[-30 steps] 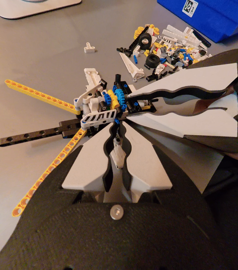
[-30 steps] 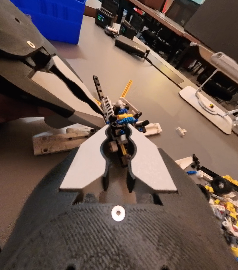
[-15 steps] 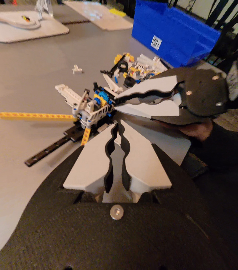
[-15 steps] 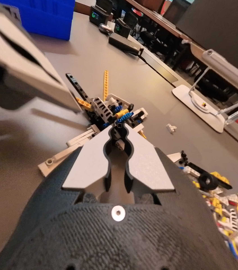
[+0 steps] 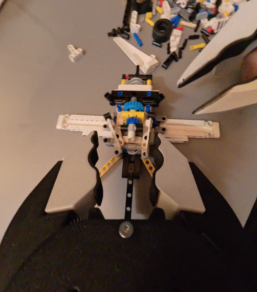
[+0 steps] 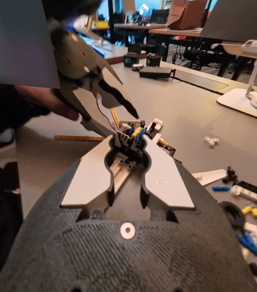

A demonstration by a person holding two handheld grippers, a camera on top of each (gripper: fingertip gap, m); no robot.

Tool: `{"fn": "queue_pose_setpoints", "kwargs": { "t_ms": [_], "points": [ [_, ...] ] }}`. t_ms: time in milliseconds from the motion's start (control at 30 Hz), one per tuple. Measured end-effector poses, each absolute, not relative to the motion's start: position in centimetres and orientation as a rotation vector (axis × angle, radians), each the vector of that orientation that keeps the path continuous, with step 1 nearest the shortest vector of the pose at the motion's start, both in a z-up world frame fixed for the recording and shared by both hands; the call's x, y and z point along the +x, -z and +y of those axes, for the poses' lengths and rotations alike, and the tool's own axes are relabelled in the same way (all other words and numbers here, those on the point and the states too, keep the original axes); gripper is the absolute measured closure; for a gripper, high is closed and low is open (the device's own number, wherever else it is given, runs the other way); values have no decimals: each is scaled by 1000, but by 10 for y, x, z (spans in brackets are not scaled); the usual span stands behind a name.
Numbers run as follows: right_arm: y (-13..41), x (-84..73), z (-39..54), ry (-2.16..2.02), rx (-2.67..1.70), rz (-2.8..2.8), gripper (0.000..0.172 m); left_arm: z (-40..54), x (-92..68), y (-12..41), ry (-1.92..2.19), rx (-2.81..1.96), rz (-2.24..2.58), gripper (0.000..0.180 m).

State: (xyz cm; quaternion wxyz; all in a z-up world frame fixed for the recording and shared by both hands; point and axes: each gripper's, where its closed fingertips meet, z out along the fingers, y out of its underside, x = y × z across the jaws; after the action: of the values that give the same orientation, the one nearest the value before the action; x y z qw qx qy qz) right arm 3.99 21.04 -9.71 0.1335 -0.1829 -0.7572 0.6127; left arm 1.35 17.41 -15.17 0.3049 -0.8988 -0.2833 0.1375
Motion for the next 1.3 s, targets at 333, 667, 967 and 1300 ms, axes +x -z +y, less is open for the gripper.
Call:
{"fn": "queue_pose_setpoints", "kwargs": {
  "t_ms": [333,667,967,1300],
  "points": [
    [144,35,211,-1226,-576,-2258,161,180,22,160,-333,-2421,-805,132],
    [144,27,204,-1176,-607,-2289,169,188,23,161,-331,-2375,-840,133],
    [145,23,208,-1181,-689,-2242,170,192,18,160,-329,-2250,-909,134],
    [145,24,221,-1420,-978,-2289,171,206,19,160,-366,-2222,-902,133]
  ]
}}
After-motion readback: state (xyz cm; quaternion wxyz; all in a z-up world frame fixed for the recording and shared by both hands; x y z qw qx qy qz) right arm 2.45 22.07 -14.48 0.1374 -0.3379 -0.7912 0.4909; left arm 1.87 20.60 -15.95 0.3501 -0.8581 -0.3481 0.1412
